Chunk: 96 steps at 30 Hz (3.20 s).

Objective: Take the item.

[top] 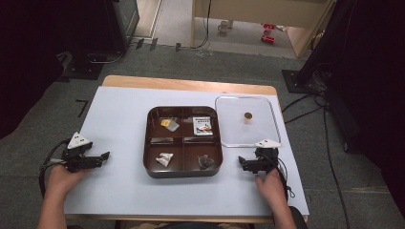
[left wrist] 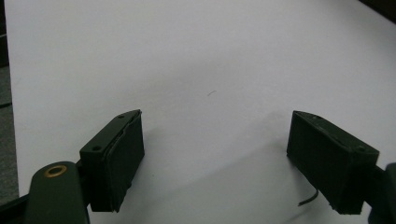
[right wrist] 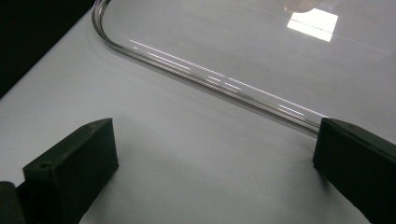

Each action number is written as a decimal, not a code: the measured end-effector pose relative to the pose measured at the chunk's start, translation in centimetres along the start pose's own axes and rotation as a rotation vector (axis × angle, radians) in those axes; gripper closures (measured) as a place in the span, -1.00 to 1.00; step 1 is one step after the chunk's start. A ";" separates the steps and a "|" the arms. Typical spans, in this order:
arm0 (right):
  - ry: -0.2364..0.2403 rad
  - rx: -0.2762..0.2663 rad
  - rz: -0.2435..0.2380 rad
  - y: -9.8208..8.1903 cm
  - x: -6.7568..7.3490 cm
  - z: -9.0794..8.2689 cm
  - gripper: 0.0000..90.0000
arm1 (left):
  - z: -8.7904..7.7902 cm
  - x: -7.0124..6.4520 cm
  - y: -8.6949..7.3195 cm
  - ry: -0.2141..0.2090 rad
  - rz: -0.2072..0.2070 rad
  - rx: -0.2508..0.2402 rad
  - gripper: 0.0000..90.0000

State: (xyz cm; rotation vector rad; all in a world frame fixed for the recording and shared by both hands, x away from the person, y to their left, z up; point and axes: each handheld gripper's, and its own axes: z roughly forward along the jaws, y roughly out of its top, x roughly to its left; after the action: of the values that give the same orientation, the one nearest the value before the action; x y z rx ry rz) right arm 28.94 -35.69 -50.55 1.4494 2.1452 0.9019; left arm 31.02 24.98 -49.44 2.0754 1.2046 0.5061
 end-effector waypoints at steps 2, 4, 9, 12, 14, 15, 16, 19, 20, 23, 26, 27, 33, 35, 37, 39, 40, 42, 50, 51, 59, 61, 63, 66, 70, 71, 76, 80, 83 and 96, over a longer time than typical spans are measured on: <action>0.000 0.000 0.000 0.0 0.0 0.0 -1.00 | 0.0 0.0 0.0 0.000 0.000 0.000 -0.59; 0.000 0.000 -0.001 0.0 0.0 0.0 -1.00 | 0.0 0.0 0.0 0.000 0.000 0.000 -0.59; 0.000 0.000 -0.001 0.0 0.0 0.0 -1.00 | 0.0 0.0 0.0 0.000 -0.001 0.000 -0.59; 0.000 0.000 -0.001 0.0 0.0 0.0 -1.00 | 0.0 0.0 0.0 0.000 -0.001 0.000 -0.59; 0.000 0.000 -0.001 0.0 0.0 0.0 -1.00 | 0.0 0.0 0.0 -0.001 -0.001 0.000 -0.59; 0.000 0.000 -0.001 0.0 0.0 0.0 -1.00 | 0.0 0.0 0.0 -0.001 -0.001 0.000 -0.59; 0.000 0.000 -0.001 0.0 0.0 0.0 -1.00 | 0.0 0.0 0.0 -0.001 -0.001 0.000 -0.59; 0.000 0.000 -0.001 0.0 0.0 0.0 -1.00 | 0.0 0.0 0.0 -0.001 -0.001 0.000 -0.59; -0.001 0.000 -0.001 0.0 0.0 0.0 -1.00 | 0.0 0.0 0.0 -0.001 0.000 0.000 -0.59; -0.001 0.000 -0.001 0.0 0.0 0.0 -1.00 | 0.0 0.0 0.0 0.000 0.000 0.000 -0.59; -0.001 -0.001 -0.004 0.0 0.0 0.0 -1.00 | 0.0 0.0 0.0 -0.001 0.000 0.000 -0.59; -0.001 -0.001 -0.004 0.0 0.0 0.0 -1.00 | 0.0 0.0 0.0 -0.001 -0.001 0.000 -0.59; -0.002 -0.002 -0.006 0.0 0.0 0.0 -1.00 | 0.0 0.0 0.0 -0.001 -0.001 0.000 -0.59; -0.002 -0.002 -0.006 0.0 0.0 0.0 -1.00 | 0.0 0.0 0.0 0.000 -0.001 0.000 -0.59; -0.002 -0.002 -0.006 0.0 0.0 0.0 -1.00 | 0.0 0.0 0.0 0.000 -0.001 0.000 -0.59; -0.002 -0.002 -0.006 0.0 0.0 0.0 -1.00 | 0.0 0.0 0.0 0.003 -0.006 -0.001 -0.59; -0.002 -0.002 -0.006 0.0 0.0 0.0 -1.00 | 0.0 -0.1 0.0 0.006 -0.009 0.001 -0.59; -0.002 -0.002 -0.006 0.0 0.0 0.0 -1.00 | 0.0 -0.1 0.1 0.013 -0.020 0.002 -0.59; -0.002 -0.002 -0.006 0.0 0.0 0.0 -1.00 | 0.2 -0.5 1.3 0.041 -0.043 0.081 -0.57; -0.003 -0.003 -0.006 0.0 0.0 0.0 -1.00 | 0.2 -0.5 1.5 0.045 -0.045 0.099 -0.56; -0.003 -0.002 -0.006 0.0 0.0 0.0 -1.00 | 0.1 -1.1 2.4 0.057 -0.028 0.128 -0.25; -0.003 -0.002 -0.006 0.0 0.0 0.0 -1.00 | -0.1 -1.2 2.7 0.046 -0.025 0.115 -0.16; -0.003 -0.002 -0.006 0.0 0.0 0.0 -1.00 | -0.3 -1.4 3.0 0.033 -0.024 0.106 -0.13; -0.003 -0.002 -0.007 0.0 0.0 0.0 -1.00 | -0.5 -1.7 3.4 0.016 -0.024 0.099 -0.08; -0.003 -0.002 -0.007 0.0 0.0 0.0 -1.00 | -0.7 -2.0 3.8 -0.010 -0.020 0.090 -0.08; -0.003 -0.002 -0.007 0.0 0.0 0.0 -1.00 | -0.7 -2.1 3.9 -0.016 -0.019 0.089 -0.08; -0.003 -0.002 -0.006 0.0 0.0 0.0 -1.00 | -1.0 -2.9 4.5 -0.033 0.002 0.077 -0.08; -0.001 0.000 -0.004 0.0 0.0 0.0 -1.00 | -1.1 -3.6 5.0 -0.053 0.024 0.053 -0.11; 0.000 0.000 -0.003 0.0 0.0 0.0 -1.00 | -1.1 -3.9 5.1 -0.060 0.033 0.051 -0.12; 0.000 0.001 -0.003 0.0 0.0 0.0 -1.00 | -1.0 -5.1 6.6 -0.138 0.038 0.023 -0.09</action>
State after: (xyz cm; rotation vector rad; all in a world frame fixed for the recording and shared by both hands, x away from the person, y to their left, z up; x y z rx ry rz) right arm 28.96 -35.70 -50.54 1.4458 2.1471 0.9000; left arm 31.86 18.62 -44.03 2.1193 1.0973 0.3608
